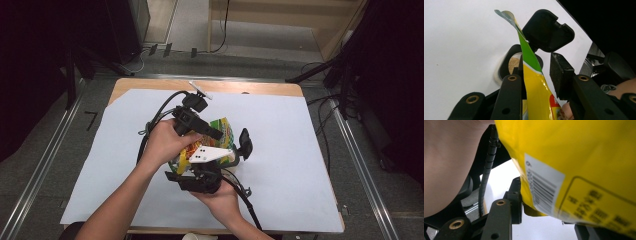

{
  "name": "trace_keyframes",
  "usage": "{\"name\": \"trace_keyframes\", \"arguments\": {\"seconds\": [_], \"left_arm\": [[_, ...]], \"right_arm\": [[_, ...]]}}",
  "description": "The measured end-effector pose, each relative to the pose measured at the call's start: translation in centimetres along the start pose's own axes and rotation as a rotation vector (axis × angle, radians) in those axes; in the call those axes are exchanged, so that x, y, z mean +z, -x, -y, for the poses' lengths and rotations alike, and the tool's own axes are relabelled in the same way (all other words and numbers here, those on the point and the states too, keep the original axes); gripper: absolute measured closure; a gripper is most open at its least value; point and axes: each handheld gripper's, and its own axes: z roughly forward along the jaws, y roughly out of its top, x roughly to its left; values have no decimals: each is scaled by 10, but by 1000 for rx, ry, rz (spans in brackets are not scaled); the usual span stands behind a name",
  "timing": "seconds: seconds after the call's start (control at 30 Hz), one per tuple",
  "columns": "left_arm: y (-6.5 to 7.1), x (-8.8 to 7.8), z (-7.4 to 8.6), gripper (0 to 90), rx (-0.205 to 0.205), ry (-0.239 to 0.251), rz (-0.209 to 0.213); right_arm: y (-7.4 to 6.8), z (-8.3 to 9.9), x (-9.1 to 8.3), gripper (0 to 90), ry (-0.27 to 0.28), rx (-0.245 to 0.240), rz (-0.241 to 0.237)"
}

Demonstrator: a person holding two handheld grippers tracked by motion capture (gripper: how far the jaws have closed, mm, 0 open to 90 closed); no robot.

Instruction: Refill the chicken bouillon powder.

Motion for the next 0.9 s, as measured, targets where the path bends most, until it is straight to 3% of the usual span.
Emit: {"name": "trace_keyframes", "arguments": {"seconds": [0.13,0.57,0.9], "left_arm": [[8,-7,0,716,21,11,-30],[-7,4,1,719,-13,4,13],[-8,4,1,721,-14,4,18]], "right_arm": [[-5,-3,-2,632,8,-9,-10],[4,2,1,634,-4,-3,-11],[3,3,1,633,-3,-9,-7]]}}
